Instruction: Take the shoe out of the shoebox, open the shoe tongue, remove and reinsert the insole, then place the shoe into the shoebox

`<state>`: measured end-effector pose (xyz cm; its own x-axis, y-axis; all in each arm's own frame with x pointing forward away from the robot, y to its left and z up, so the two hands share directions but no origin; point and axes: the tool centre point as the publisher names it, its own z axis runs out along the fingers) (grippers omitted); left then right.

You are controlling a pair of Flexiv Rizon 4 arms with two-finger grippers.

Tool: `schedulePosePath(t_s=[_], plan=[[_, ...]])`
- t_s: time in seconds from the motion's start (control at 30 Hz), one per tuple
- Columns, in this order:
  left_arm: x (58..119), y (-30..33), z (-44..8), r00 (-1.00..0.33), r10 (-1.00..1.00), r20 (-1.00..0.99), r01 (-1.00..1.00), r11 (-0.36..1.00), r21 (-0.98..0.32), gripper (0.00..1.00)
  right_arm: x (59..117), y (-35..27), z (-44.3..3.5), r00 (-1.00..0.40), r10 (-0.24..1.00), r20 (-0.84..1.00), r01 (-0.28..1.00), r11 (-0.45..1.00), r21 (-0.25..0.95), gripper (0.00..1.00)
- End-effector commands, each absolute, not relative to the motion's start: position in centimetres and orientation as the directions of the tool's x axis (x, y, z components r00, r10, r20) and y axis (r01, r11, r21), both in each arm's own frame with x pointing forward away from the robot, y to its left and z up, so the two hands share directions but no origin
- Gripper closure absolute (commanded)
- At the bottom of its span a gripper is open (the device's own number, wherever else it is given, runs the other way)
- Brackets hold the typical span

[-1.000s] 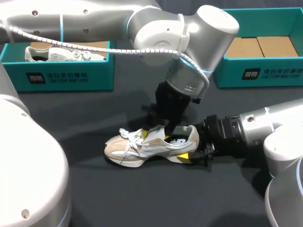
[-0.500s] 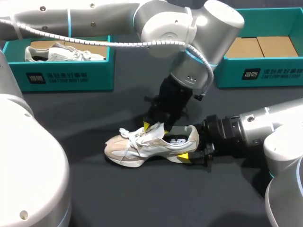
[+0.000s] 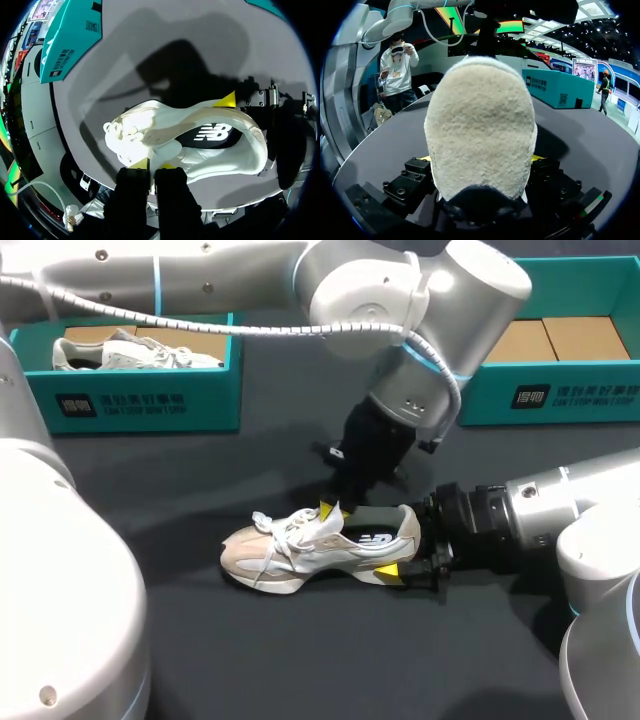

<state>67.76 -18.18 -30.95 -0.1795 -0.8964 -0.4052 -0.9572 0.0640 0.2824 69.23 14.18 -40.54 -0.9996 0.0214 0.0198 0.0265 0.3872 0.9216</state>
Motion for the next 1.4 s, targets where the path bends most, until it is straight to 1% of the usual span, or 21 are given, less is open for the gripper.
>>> schedulePosePath(t_s=[0.03,0.13,0.3,0.5,0.63,0.8,1.13,1.17,1.23,1.4], plan=[[67.1,-16.2,-30.3,-0.13,-0.934,-0.332,-0.966,0.043,0.256,1.0,69.2,14.5,-40.6,-1.0,0.023,0.02,0.028,0.392,0.919,1.0],[67.1,-15.4,-29.9,-0.057,-0.96,-0.273,-0.973,-0.008,0.231,1.0,69.2,14.5,-40.6,-1.0,0.023,0.02,0.028,0.392,0.919,1.0],[67.4,-13.7,-28.9,0.002,-0.989,-0.145,-0.978,-0.032,0.206,1.0,69.2,14.5,-40.6,-1.0,0.023,0.02,0.028,0.392,0.919,1.0],[67.8,-11.8,-28.2,0.027,-0.999,-0.018,-0.982,-0.029,0.186,1.0,69.2,14.5,-40.6,-1.0,0.023,0.02,0.028,0.392,0.919,1.0],[68.0,-10.8,-28.4,0.007,-1.0,0.029,-0.98,-0.001,0.199,1.0,69.2,14.5,-40.6,-1.0,0.023,0.02,0.028,0.392,0.919,1.0],[67.9,-9.9,-29.0,-0.007,-0.999,0.034,-0.98,0.014,0.197,1.0,69.2,14.5,-40.6,-1.0,0.023,0.02,0.028,0.392,0.919,1.0],[67.7,-8.5,-32.2,-0.047,-0.999,-0.026,-0.977,0.04,0.211,1.0,69.2,14.5,-40.6,-1.0,0.023,0.02,0.028,0.392,0.919,1.0],[67.7,-8.4,-32.6,-0.049,-0.998,-0.036,-0.976,0.04,0.214,1.0,69.2,14.5,-40.6,-1.0,0.023,0.02,0.028,0.392,0.919,1.0],[67.7,-8.3,-33.3,-0.053,-0.997,-0.054,-0.976,0.04,0.214,0.96,69.2,14.5,-40.6,-1.0,0.023,0.02,0.028,0.392,0.919,1.0],[67.9,-7.9,-34.5,-0.049,-0.994,-0.093,-0.975,0.027,0.221,0.95,69.2,14.5,-40.6,-1.0,0.023,0.02,0.028,0.392,0.919,1.0]])
